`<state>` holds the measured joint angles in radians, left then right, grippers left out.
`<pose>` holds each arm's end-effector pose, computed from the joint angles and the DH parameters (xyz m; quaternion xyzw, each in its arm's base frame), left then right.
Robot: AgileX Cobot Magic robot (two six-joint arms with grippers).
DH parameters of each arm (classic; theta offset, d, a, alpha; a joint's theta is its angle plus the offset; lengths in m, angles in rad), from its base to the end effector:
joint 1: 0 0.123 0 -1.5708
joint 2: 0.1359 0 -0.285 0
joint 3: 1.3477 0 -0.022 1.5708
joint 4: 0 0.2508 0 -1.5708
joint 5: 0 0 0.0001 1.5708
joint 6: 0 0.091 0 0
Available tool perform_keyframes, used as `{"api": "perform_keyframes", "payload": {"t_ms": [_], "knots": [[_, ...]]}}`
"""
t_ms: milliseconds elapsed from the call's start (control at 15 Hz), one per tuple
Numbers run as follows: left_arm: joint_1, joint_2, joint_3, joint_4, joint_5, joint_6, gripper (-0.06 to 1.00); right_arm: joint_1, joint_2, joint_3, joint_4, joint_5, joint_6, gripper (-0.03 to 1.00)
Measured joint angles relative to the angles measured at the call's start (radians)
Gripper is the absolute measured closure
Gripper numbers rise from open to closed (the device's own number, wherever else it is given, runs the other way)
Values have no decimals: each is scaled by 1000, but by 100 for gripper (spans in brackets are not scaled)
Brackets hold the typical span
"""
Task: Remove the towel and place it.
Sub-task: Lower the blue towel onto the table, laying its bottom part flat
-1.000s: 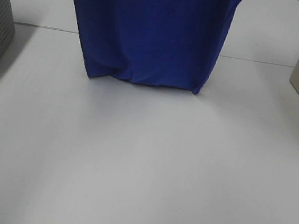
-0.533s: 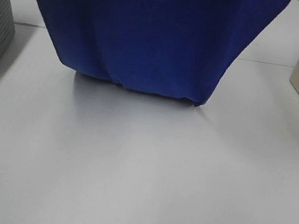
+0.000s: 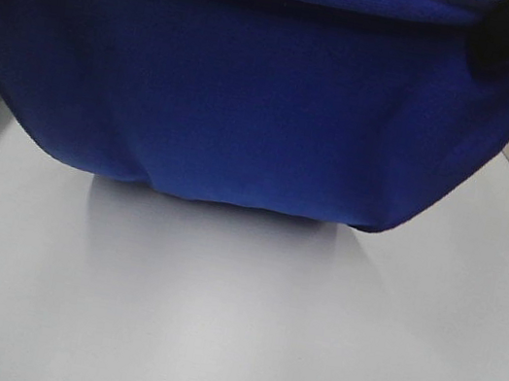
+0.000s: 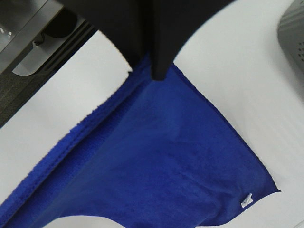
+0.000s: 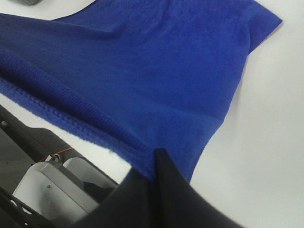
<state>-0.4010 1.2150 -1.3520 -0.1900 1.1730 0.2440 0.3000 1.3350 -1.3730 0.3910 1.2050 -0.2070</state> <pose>0.2056 -0.1044 0.4058 0.2926 0.9015 -0.1181 0.2963 0.2385 0.1077 0.3858 -0.2161 0.9270 0.2037 0.2292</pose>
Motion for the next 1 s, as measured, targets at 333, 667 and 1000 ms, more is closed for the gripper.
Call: {"api": "perform_keyframes", "payload": {"t_ms": [333,667,1000], "knots": [[0,-25,5,-47,3,19,94,-1,-92,60,1,-5,0,95],[0,-40,5,-78,4,20,94,-1,-166,64,-9,-7,-2,95],[-1,-61,5,-22,-2,23,94,-1,-186,64,7,-13,-33,95]]}}
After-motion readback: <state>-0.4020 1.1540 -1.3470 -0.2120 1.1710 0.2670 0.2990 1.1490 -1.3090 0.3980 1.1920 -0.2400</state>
